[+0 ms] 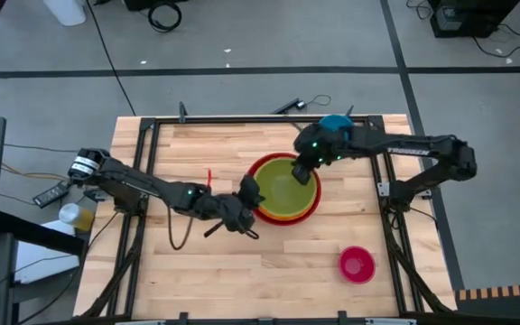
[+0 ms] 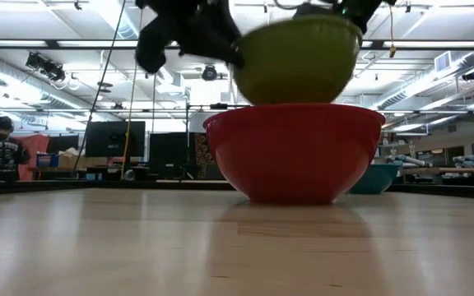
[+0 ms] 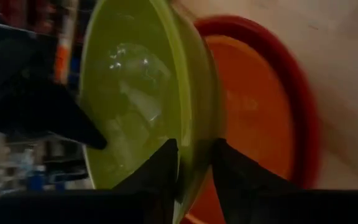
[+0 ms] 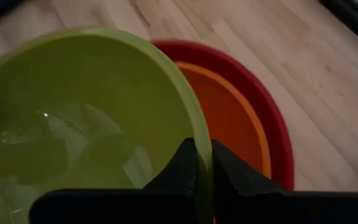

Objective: Nest bowls inside each other
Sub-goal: Stack the green bowl on the orange bowl

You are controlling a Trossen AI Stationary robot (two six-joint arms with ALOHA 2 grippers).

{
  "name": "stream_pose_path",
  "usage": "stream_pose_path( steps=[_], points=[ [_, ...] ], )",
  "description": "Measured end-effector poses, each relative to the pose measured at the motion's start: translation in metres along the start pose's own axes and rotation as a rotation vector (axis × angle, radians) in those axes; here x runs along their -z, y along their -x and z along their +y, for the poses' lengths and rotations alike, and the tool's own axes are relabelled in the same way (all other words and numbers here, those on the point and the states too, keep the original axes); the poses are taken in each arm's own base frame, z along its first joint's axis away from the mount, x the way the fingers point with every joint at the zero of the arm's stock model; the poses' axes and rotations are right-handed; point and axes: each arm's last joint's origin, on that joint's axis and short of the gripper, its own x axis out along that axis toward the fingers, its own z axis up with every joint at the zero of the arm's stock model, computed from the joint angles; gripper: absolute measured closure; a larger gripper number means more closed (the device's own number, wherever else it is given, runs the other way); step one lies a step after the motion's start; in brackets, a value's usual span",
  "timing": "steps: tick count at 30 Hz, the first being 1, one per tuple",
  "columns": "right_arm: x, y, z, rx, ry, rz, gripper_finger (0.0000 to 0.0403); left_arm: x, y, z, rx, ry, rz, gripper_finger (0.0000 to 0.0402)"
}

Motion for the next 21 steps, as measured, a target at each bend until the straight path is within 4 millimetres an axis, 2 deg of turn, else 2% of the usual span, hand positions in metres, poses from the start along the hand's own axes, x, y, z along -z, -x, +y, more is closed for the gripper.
stream_pose_path(
  steps=[5, 9, 14, 21],
  points=[
    [0.012, -0.034, 0.001, 0.027, 0.02, 0.046, 0.0365, 0.003, -0.019, -0.017, 0.064, 0.028, 0.045, 0.0307],
    [0.029, -0.057, -0.004, 0.144, 0.049, 0.094, 0.0353, 0.011, -0.039, -0.029, 0.107, 0.054, 0.11, 0.0307],
    [0.039, -0.066, -0.011, 0.229, 0.092, 0.122, 0.0324, 0.015, -0.047, -0.028, 0.05, 0.107, 0.173, 0.03],
    [0.033, -0.065, -0.014, 0.232, 0.146, 0.082, 0.0271, 0.016, -0.043, -0.019, -0.024, 0.218, 0.19, 0.0266]
  ],
)
